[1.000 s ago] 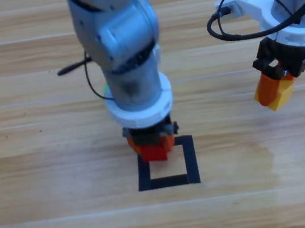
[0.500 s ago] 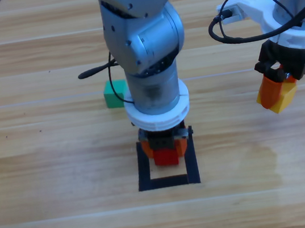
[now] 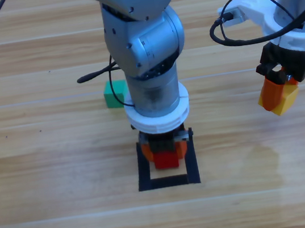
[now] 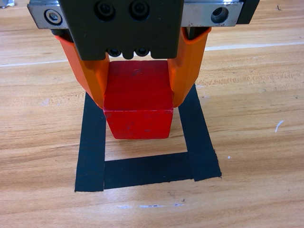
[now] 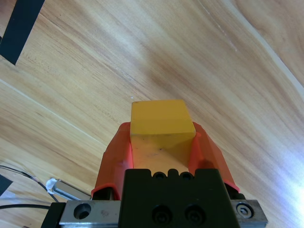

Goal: Stack the blocks in the rectangular block: red at the bottom, yellow in the middle, green on top

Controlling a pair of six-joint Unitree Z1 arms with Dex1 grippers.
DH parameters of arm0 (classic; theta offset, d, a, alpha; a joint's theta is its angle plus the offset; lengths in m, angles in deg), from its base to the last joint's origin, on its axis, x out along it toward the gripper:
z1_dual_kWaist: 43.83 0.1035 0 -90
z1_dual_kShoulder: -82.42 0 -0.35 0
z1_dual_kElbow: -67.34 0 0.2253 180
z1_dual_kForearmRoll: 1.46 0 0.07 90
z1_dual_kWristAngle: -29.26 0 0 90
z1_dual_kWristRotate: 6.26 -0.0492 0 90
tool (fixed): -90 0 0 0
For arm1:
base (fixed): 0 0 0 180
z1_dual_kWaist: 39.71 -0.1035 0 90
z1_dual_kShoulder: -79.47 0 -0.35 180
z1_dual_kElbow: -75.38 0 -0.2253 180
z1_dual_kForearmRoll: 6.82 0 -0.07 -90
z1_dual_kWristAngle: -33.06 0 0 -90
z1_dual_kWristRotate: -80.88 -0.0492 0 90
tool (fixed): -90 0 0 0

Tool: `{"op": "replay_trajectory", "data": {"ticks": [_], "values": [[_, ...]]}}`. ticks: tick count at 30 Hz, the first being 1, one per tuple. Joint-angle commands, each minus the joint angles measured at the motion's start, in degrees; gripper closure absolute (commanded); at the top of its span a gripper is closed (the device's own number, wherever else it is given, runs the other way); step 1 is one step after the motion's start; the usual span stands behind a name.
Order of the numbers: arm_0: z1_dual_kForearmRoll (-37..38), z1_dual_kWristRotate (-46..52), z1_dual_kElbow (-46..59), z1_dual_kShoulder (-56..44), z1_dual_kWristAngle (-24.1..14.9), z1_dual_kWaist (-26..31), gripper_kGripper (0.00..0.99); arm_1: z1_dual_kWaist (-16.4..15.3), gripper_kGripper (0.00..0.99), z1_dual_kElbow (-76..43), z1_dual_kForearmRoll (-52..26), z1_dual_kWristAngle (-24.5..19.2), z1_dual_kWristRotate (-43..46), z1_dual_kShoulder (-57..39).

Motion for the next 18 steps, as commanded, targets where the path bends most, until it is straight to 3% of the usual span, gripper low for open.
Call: {"op": "replay_trajectory", "data": {"ticks": [1,18], "values": [[-0.44,1.34,1.32,2.03,1.25,-0.81,0.990,1.09,0.990,-1.71,-0.57,-0.10,-0.27,-0.14],[-0.44,2.83,0.27,2.99,1.69,-1.52,0.990,1.09,0.990,-1.71,-1.28,-0.01,-0.27,0.30]]}}
